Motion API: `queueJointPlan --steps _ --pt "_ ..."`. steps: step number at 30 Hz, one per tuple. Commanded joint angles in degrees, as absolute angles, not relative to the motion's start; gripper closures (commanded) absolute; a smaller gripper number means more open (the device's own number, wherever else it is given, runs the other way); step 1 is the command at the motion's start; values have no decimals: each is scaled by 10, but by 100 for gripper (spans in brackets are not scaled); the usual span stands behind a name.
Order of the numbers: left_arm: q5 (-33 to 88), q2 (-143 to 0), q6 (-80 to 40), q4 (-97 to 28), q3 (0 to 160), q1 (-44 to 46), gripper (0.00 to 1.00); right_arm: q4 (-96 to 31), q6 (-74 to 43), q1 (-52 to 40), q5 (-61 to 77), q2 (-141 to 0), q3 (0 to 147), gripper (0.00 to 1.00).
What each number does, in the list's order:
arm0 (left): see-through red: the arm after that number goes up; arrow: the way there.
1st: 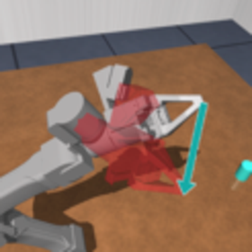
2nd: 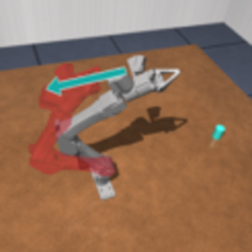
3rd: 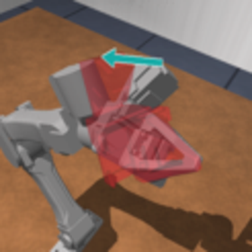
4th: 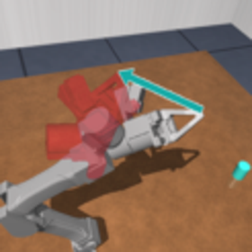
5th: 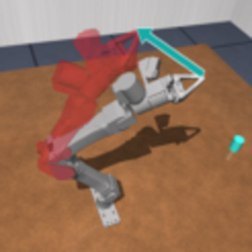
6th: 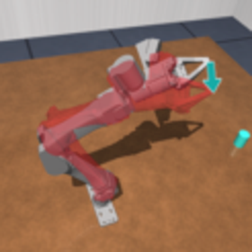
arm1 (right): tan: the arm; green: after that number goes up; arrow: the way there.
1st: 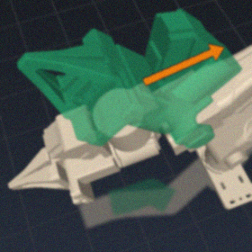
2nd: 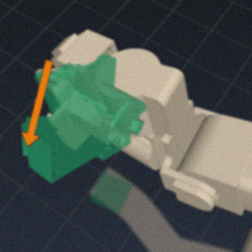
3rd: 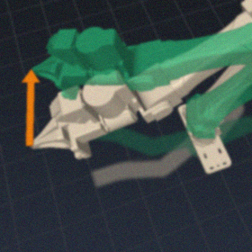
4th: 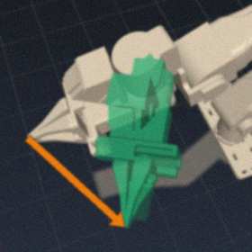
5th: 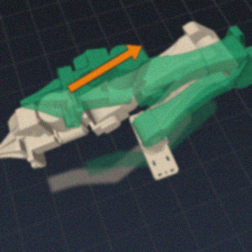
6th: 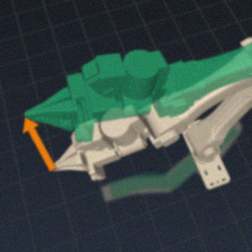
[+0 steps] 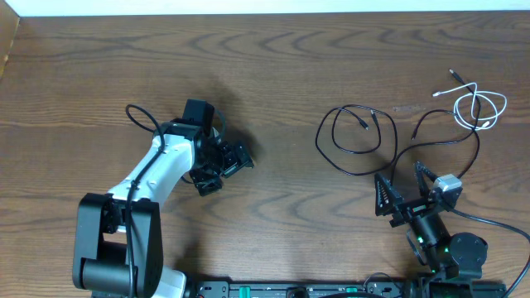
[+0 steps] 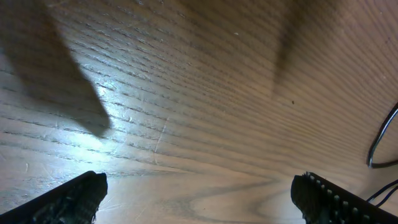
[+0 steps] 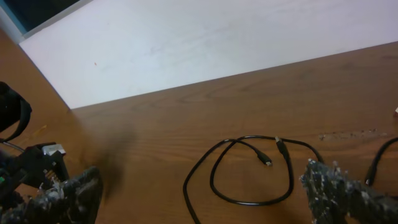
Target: Untangle cables
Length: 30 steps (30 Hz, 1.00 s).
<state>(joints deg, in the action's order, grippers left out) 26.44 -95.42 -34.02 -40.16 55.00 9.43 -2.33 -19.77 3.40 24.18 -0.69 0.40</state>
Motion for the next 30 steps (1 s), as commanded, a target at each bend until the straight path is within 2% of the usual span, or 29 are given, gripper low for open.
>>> queueJointPlan --steps 1,4,8,15,23,30 --pt "258 -955 -332 -404 557 93 0 -26 -197 30 246 -6 3 1" --pt "258 -955 -332 -404 557 93 0 -25 -167 30 246 -6 3 1" --pt "258 -955 -332 -404 557 93 0 -26 -40 30 243 -6 3 1" --pt "258 -955 -332 -404 557 93 0 -26 52 30 204 -6 3 1" --pt "258 -955 -332 -404 557 93 0 -35 59 30 90 -6 3 1" --pt "258 -955 -332 -404 557 93 0 -36 59 30 77 -6 3 1"
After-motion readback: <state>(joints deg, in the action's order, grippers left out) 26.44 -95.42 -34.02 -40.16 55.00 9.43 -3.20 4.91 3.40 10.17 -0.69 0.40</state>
